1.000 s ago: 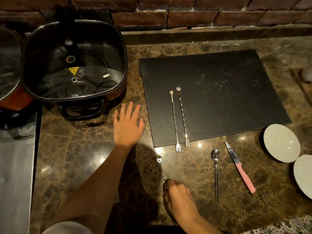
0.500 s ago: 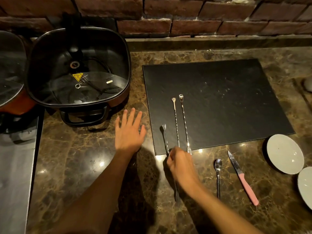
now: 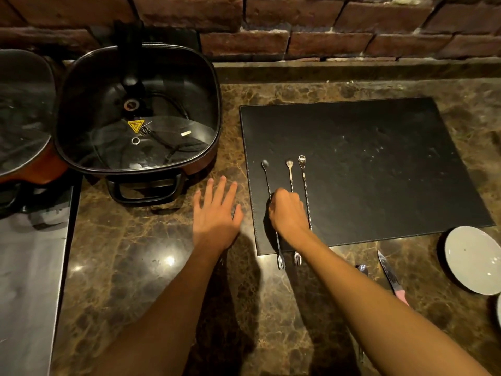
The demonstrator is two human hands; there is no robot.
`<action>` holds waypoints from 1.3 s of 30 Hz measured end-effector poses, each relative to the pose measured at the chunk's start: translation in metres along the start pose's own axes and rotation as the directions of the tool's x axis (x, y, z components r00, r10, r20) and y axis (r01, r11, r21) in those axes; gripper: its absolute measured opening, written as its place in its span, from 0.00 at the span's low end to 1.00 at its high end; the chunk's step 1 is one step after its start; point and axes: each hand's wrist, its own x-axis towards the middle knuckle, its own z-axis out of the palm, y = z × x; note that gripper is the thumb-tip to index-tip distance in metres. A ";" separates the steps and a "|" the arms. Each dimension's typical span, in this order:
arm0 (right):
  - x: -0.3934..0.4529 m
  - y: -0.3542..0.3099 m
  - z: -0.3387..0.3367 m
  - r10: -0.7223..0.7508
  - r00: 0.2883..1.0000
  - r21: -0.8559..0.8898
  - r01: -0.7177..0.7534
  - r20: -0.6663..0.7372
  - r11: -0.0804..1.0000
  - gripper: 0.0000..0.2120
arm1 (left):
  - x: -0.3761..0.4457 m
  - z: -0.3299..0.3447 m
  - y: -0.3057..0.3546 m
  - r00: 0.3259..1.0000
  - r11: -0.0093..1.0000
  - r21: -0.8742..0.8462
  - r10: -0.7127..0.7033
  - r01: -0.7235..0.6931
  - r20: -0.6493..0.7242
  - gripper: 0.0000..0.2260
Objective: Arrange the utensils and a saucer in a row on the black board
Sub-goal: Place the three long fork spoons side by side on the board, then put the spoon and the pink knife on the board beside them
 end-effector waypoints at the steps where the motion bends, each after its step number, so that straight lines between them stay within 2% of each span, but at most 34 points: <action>1: 0.000 0.000 0.000 -0.001 1.000 -0.001 0.001 -0.004 1.000 0.05 | 0.000 0.001 0.000 1.000 1.000 0.003 0.003 -0.003 -0.011 0.27; 7: 0.000 0.002 -0.003 0.013 1.000 0.041 -0.014 0.016 0.999 0.06 | 0.000 0.002 -0.001 1.000 1.000 0.021 0.014 -0.013 -0.013 0.26; 12: -0.010 0.014 -0.016 0.118 0.993 0.202 -0.119 0.017 0.972 0.07 | 0.001 0.001 -0.001 0.999 1.000 0.016 0.011 -0.012 0.045 0.26; 18: -0.067 0.093 -0.047 0.303 0.951 0.392 -0.256 -0.061 0.883 0.06 | -0.004 -0.007 0.003 0.998 0.998 0.039 0.049 -0.051 0.043 0.26; 22: -0.123 0.153 -0.055 0.413 0.902 0.365 -0.345 -0.127 0.865 0.05 | -0.014 -0.019 0.026 0.999 0.996 -0.084 0.033 -0.032 0.015 0.25; 25: -0.154 0.174 -0.047 0.444 0.893 0.333 -0.397 -0.073 0.855 0.06 | -0.032 -0.027 0.075 0.991 0.973 -0.188 0.126 -0.133 -0.050 0.25; 27: -0.169 0.179 -0.040 0.431 0.901 0.307 -0.399 -0.042 0.864 0.07 | -0.049 -0.027 0.113 0.968 0.944 -0.217 0.241 -0.250 -0.064 0.25; 29: -0.180 0.181 -0.031 0.392 0.919 0.207 -0.374 -0.050 0.904 0.07 | -0.069 -0.021 0.148 0.926 0.901 -0.217 0.377 -0.376 -0.038 0.26; 31: -0.188 0.180 -0.024 0.359 0.931 0.086 -0.353 -0.069 0.932 0.05 | -0.091 -0.009 0.175 0.861 0.845 -0.224 0.507 -0.486 0.045 0.26; 33: -0.190 0.181 -0.022 0.352 0.932 0.036 -0.350 -0.080 0.936 0.03 | -0.110 0.007 0.193 0.792 0.797 -0.242 0.594 -0.554 0.141 0.27; 35: -0.188 0.184 -0.023 0.362 0.930 0.073 -0.358 -0.056 0.931 0.03 | -0.122 0.022 0.199 0.743 0.768 -0.234 0.638 -0.596 0.203 0.27; 39: -0.185 0.197 -0.029 0.402 0.916 0.243 -0.391 0.006 0.888 0.05 | -0.131 0.040 0.196 0.706 0.745 -0.145 0.665 -0.651 0.244 0.27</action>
